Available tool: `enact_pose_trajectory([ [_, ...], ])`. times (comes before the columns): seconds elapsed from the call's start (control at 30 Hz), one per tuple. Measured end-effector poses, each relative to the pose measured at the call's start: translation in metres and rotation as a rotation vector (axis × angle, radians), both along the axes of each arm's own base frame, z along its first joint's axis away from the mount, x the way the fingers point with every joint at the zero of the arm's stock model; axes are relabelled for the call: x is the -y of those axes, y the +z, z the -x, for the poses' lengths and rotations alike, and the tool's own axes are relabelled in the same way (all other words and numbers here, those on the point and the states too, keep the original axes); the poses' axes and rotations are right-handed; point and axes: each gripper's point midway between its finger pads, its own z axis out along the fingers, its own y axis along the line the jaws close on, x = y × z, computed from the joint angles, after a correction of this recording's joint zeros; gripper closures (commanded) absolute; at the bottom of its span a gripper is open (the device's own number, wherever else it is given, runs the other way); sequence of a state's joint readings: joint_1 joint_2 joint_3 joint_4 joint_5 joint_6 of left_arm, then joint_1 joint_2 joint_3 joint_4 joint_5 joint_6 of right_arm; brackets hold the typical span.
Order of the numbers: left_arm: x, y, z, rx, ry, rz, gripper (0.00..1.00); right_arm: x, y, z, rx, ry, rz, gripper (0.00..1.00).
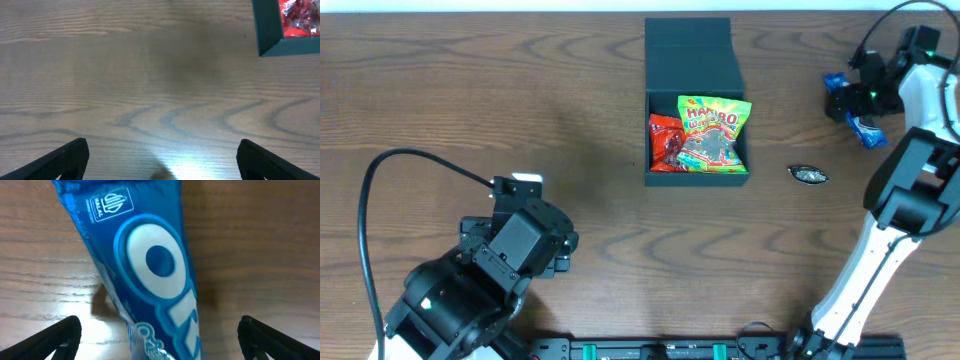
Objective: Pack container
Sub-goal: 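Lower the right gripper onto the Oreo pack and close on it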
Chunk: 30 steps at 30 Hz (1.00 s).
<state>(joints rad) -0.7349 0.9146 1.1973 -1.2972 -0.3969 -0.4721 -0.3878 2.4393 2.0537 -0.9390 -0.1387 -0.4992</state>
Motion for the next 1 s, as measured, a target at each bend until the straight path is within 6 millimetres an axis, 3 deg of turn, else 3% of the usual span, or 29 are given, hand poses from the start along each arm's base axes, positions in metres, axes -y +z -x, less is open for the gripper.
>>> enact_pose_trajectory([
  [0.13, -0.001, 0.000, 0.000, 0.003, 0.002, -0.003, 0.05, 0.000, -0.001, 0.000, -0.002, 0.000, -0.001, 0.02],
  [0.8, -0.002, 0.000, 0.000, 0.001, 0.003, -0.007, 0.05, 0.005, -0.004, 0.010, -0.050, -0.025, 0.029, 0.38],
  [0.83, -0.002, 0.000, 0.000, 0.001, 0.003, -0.007, 0.05, 0.005, -0.004, 0.010, -0.051, -0.026, 0.030, 0.40],
  [0.9, -0.002, 0.000, 0.000, 0.001, 0.003, -0.007, 0.05, 0.005, -0.004, 0.011, -0.054, -0.029, 0.030, 0.59],
  [1.0, -0.002, 0.000, 0.000, 0.001, 0.003, -0.007, 0.05, 0.006, -0.004, 0.012, -0.059, -0.030, 0.033, 0.56],
])
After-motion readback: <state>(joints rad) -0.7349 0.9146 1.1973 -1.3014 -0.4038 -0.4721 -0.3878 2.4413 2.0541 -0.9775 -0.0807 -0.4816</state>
